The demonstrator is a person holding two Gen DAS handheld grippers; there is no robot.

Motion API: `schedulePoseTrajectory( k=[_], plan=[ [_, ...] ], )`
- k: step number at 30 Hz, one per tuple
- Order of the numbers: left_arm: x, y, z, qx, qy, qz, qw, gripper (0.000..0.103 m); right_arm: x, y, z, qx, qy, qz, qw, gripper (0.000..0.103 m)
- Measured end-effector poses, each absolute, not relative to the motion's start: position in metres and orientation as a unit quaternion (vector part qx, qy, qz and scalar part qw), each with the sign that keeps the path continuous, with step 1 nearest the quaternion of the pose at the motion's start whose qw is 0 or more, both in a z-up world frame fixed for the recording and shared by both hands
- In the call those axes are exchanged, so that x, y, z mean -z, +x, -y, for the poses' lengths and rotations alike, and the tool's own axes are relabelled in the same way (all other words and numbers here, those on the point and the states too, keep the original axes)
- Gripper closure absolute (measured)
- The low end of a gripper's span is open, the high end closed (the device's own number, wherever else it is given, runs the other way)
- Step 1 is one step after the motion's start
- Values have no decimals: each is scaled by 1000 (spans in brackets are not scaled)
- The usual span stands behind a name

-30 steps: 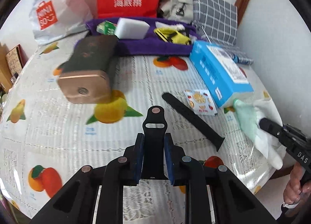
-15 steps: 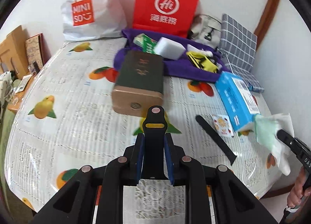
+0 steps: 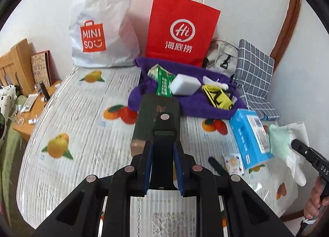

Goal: Organize soft objects
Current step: 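Carry the black strap and white glove toward the purple towel with both tools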

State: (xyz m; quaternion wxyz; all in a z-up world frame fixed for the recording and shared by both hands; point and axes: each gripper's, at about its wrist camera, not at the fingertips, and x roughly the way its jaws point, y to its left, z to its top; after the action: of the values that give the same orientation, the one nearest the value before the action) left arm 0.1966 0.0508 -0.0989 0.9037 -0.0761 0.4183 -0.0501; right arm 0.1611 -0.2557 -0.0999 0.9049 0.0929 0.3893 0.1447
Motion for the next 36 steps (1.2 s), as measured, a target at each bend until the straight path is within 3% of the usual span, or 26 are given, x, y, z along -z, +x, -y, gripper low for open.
schedulePoseTrajectory(
  k=[36],
  plan=[
    [90, 367, -41, 49, -71, -423, 902, 83, 88, 366, 236, -158, 102, -389, 902, 91]
  ],
)
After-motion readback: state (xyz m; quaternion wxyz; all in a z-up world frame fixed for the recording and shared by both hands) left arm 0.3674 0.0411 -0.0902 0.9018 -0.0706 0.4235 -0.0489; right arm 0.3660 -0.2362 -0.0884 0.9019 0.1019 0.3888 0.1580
